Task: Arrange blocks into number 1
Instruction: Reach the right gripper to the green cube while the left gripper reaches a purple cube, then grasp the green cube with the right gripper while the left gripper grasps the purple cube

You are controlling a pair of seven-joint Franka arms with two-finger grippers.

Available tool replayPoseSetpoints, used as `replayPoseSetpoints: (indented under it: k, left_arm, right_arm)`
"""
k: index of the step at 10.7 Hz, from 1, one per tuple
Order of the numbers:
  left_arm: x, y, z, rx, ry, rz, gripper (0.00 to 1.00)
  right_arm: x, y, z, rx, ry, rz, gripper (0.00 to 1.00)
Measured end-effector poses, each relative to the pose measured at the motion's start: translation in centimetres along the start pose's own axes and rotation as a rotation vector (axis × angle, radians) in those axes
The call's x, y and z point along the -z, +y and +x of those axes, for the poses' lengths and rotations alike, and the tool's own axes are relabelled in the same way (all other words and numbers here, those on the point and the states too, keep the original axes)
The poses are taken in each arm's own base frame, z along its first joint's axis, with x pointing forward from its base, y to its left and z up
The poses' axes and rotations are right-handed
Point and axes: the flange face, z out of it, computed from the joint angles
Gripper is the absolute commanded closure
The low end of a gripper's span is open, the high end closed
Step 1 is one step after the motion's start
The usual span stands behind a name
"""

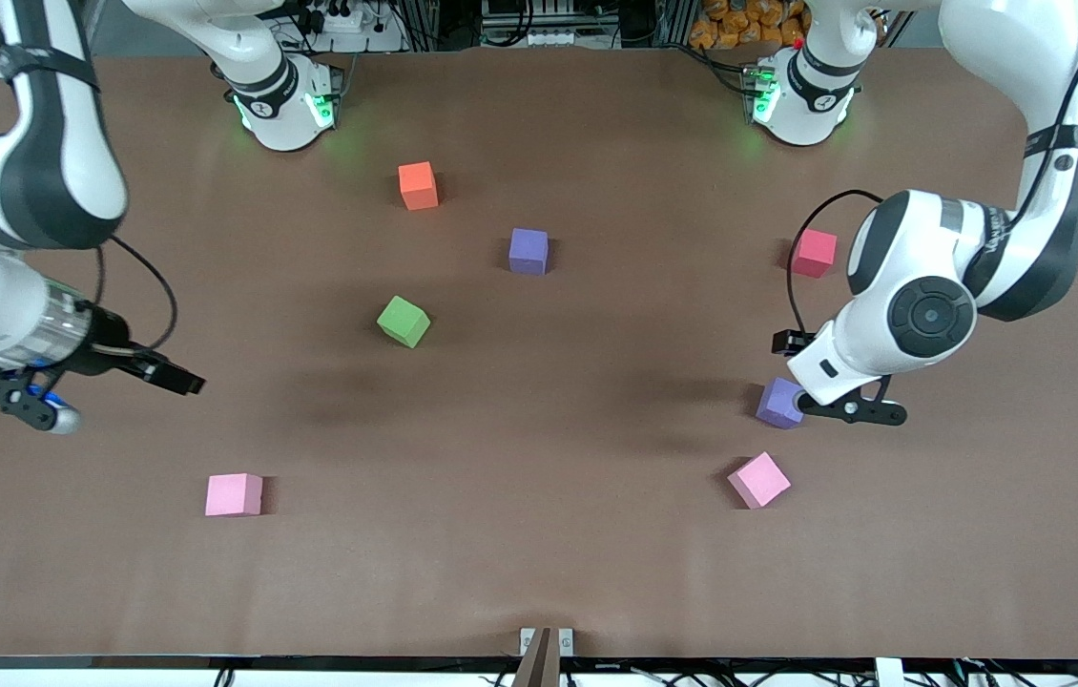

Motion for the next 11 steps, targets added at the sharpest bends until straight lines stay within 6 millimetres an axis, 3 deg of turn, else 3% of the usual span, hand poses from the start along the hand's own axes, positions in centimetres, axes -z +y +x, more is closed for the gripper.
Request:
replayPoseSetpoints:
  k: [4,6,9,11]
  left_arm:
    - [-3.0,-0.7,0.9,-0.057,0.041,-0.018,0.0]
    - [-5.4,-0.4,2.2,-0.062,0.067,-0.034,0.0]
    - [-8.6,0.0,3.4,-0.09,0.069,-0.049,0.0]
    - [-9.4,-1.4,3.6,-0.125,0.061,-0.053,0.0]
  right_arm:
    - [-7.4,-5.6,-7.4,-0.244,-0.042,-0.056,0.0]
    - [-10.3,-7.4,-11.2,-0.318,-0.061,-0.1,0.0]
    - [-13.8,-8.1,-14.5,-0.236,-0.076,-0.132,0.0]
    - [-16.5,-8.2,-16.9,-0.066,-0.086,-0.141,0.0]
